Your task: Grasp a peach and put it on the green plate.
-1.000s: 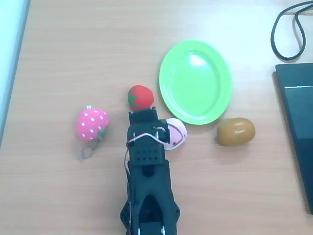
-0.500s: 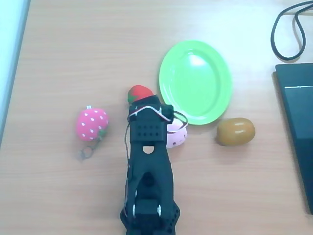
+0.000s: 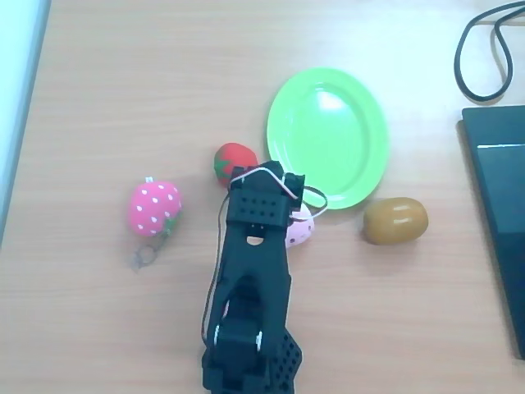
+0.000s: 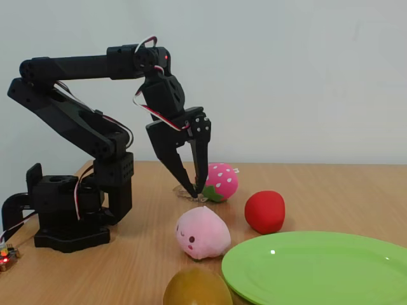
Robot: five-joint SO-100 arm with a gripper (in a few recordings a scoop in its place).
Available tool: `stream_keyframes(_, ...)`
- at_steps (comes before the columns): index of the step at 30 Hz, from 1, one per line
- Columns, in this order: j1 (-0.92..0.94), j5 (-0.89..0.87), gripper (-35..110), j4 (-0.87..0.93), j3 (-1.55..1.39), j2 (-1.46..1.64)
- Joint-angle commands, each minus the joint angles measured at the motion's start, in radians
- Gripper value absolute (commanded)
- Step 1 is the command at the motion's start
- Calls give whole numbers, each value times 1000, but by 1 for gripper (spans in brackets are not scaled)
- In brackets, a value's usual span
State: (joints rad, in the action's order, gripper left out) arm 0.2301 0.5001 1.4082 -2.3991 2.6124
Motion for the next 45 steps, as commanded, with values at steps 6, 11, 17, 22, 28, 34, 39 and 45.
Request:
stream_keyframes(6, 64, 14, 23, 46, 17, 32)
stream_keyframes(11, 100, 89, 26, 52, 21, 64)
stream_keyframes(17, 160, 256, 28, 118, 61, 71)
stream_keyframes(22, 225, 359, 30, 130, 75, 34)
stream_keyframes(28, 308, 534, 36, 132, 74, -26)
stream_keyframes(34, 336, 627, 44, 110, 69, -66)
stream_keyframes(39, 344, 680, 48, 89, 63, -106)
stream_keyframes(45, 341, 723, 48, 43, 41, -183)
